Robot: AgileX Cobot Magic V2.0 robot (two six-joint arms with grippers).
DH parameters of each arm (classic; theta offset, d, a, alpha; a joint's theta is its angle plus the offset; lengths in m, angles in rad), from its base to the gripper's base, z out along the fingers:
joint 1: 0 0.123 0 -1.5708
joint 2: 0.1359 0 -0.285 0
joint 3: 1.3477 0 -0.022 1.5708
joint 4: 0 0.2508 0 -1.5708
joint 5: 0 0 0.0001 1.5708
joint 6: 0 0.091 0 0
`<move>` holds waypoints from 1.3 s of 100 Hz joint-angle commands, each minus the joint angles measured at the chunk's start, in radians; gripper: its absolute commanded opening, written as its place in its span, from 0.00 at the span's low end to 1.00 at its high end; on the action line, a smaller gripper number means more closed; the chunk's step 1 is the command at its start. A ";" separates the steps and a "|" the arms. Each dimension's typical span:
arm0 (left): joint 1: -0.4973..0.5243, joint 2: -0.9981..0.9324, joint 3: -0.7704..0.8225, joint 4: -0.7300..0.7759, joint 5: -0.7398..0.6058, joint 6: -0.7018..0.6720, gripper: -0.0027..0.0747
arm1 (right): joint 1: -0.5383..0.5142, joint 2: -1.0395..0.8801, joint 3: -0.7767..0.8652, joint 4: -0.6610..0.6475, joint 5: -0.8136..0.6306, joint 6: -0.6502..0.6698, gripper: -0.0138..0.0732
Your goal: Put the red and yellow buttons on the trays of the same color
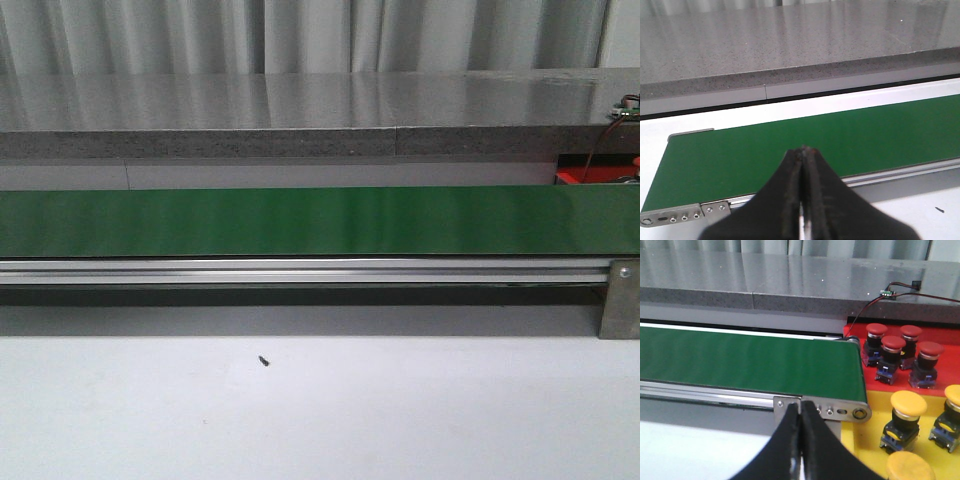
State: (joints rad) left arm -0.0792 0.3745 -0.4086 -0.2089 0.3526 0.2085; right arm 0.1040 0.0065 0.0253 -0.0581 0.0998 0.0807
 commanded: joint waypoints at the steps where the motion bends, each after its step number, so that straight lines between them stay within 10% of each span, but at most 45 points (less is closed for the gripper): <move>1: -0.006 0.006 -0.026 -0.015 -0.080 -0.001 0.01 | 0.001 -0.004 -0.015 -0.017 -0.100 0.004 0.08; 130: -0.006 0.006 -0.026 -0.015 -0.080 -0.001 0.01 | -0.011 -0.035 -0.015 -0.017 -0.100 0.004 0.08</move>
State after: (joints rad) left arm -0.0792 0.3745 -0.4086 -0.2089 0.3526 0.2085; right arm 0.0978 -0.0106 0.0269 -0.0649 0.0838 0.0807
